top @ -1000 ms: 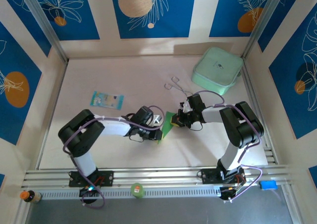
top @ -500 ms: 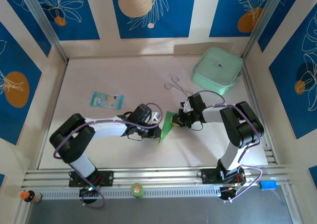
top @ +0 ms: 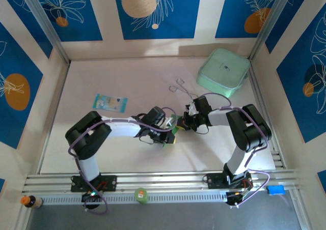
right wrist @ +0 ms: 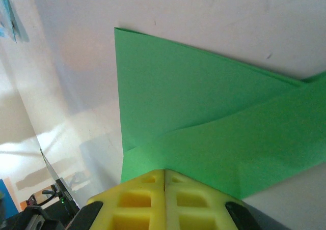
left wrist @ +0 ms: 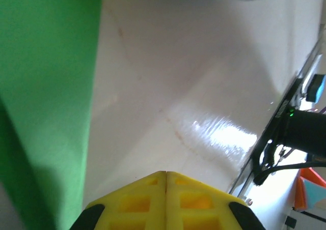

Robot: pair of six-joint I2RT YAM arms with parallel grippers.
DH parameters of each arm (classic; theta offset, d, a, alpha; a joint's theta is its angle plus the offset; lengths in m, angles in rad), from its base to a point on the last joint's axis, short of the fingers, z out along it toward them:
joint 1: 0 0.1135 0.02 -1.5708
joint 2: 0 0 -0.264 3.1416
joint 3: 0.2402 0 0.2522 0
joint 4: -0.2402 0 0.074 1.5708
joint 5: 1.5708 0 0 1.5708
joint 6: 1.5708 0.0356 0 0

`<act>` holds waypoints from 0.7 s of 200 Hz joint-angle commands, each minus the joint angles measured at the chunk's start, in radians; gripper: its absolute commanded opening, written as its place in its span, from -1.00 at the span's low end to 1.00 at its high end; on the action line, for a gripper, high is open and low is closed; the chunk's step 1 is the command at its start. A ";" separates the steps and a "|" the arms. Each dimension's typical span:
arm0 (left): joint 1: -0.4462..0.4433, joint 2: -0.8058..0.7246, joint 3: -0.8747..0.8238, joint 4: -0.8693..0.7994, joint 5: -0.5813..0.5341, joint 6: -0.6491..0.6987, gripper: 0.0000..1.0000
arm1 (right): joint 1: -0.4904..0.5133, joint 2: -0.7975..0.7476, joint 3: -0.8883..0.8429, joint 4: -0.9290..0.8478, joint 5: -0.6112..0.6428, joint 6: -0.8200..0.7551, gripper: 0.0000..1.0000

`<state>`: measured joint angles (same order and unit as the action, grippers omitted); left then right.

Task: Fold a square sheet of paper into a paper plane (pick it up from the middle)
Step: Fold the wing for the fifth time at the center of the table.

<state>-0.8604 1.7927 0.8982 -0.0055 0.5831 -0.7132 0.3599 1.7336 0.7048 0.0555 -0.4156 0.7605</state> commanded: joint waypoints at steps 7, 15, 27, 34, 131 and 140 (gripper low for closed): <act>0.004 0.003 -0.002 -0.131 -0.033 0.068 -1.00 | -0.016 0.028 -0.022 -0.117 0.100 -0.016 -0.97; 0.009 -0.008 -0.020 -0.145 -0.049 0.076 -1.00 | -0.016 0.027 -0.022 -0.118 0.101 -0.018 -0.97; 0.015 -0.026 -0.046 -0.152 -0.062 0.083 -1.00 | -0.019 0.029 -0.024 -0.118 0.100 -0.020 -0.96; 0.019 -0.035 -0.061 -0.150 -0.068 0.083 -1.00 | -0.020 0.030 -0.023 -0.118 0.100 -0.020 -0.97; 0.075 -0.119 -0.232 0.046 0.027 -0.041 -1.00 | -0.022 0.037 -0.022 -0.116 0.097 -0.023 -0.96; 0.074 -0.140 -0.253 0.103 0.067 -0.074 -1.00 | -0.022 0.037 -0.023 -0.116 0.095 -0.022 -0.97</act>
<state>-0.7963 1.6951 0.7101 0.0204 0.5732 -0.7082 0.3565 1.7336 0.7048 0.0544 -0.4164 0.7589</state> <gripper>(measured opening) 0.064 0.049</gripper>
